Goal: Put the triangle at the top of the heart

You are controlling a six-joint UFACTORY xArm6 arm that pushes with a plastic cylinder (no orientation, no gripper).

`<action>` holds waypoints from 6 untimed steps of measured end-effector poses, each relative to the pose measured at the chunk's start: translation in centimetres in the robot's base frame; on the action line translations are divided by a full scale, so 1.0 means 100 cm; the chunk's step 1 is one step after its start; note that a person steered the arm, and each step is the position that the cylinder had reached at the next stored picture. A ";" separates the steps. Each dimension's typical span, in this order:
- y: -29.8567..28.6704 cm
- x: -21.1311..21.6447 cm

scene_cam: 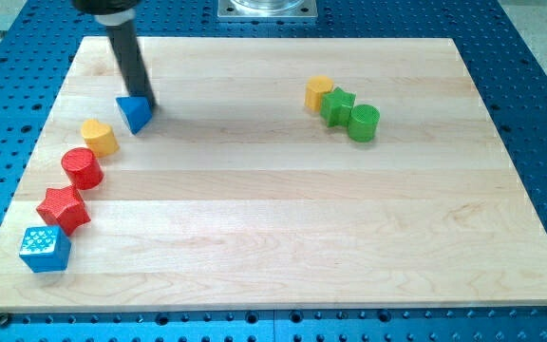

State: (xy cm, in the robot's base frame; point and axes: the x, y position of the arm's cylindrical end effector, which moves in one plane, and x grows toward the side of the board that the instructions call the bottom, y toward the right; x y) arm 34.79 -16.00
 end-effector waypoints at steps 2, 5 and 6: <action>0.037 0.045; -0.001 0.029; -0.012 0.028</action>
